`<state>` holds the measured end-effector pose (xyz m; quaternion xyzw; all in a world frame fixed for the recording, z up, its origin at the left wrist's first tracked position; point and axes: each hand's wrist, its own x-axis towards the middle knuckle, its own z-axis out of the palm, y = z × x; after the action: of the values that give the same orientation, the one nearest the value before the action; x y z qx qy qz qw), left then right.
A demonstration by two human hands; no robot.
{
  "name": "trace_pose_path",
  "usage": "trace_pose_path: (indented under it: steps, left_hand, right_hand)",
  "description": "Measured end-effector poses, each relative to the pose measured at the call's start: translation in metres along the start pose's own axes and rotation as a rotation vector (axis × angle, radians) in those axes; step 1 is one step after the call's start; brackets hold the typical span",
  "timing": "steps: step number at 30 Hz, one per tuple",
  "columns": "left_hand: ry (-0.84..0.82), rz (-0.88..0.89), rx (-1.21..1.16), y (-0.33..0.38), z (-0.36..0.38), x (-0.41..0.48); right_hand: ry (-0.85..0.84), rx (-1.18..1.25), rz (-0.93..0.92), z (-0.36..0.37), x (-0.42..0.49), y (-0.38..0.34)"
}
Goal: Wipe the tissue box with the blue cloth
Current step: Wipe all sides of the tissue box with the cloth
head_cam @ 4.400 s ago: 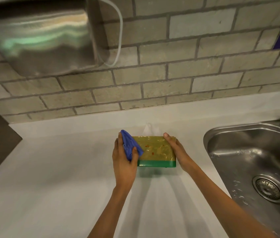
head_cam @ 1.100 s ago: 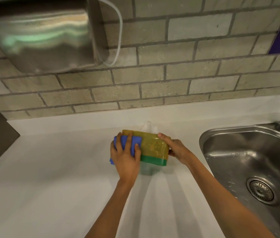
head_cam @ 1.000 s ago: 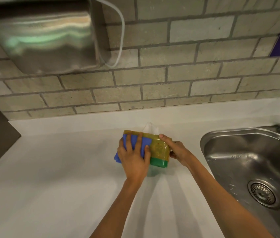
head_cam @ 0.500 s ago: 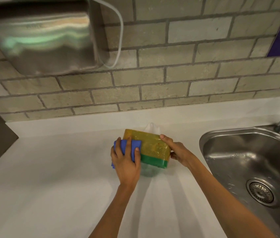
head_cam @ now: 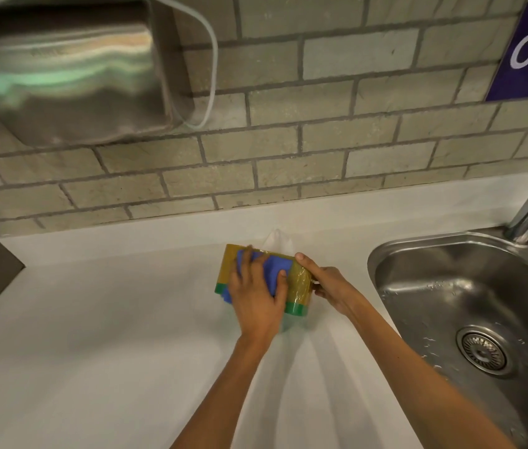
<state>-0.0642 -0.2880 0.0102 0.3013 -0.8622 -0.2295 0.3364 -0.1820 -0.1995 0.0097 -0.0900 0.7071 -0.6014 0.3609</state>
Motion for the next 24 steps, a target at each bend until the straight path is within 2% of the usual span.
trace_pose_path:
  steps: [4, 6, 9, 11, 13, 16, 18, 20, 22, 24]
  left_hand:
    - [0.016, 0.343, 0.143, 0.011, 0.007, -0.028]
    - [0.031, 0.415, 0.111, -0.009, 0.002, -0.040]
    - [0.087, 0.223, 0.059, -0.033, -0.007, -0.031]
    - [0.098, 0.029, 0.019, -0.029, -0.012, -0.012]
    - [0.072, -0.063, -0.010, -0.015, -0.008, 0.001]
    - [0.049, 0.114, 0.067, 0.001, 0.003, -0.006]
    - [0.045, 0.306, 0.095, -0.007, 0.005, -0.020]
    - [0.050, 0.399, 0.052, -0.025, 0.000, -0.024]
    - [0.047, 0.281, 0.017, -0.037, -0.006, -0.017]
    - [0.064, 0.052, -0.029, -0.035, -0.008, 0.000]
  right_hand:
    - [0.015, -0.002, 0.012, -0.001, 0.000, 0.000]
    - [0.021, -0.015, 0.006, 0.000, 0.000, -0.002]
    - [0.041, -0.021, 0.000, 0.002, 0.000, -0.004]
    - [0.056, -0.029, 0.005, 0.004, 0.000, -0.004]
    - [0.055, -0.040, 0.011, 0.005, 0.001, -0.003]
    - [0.049, -0.034, 0.020, 0.006, 0.001, -0.003]
    - [0.049, -0.033, 0.021, 0.005, 0.001, -0.004]
    - [0.055, -0.035, 0.016, 0.005, 0.001, -0.005]
    - [0.064, -0.026, 0.003, 0.006, 0.000, -0.005]
    - [0.064, -0.033, -0.005, 0.008, 0.000, -0.005]
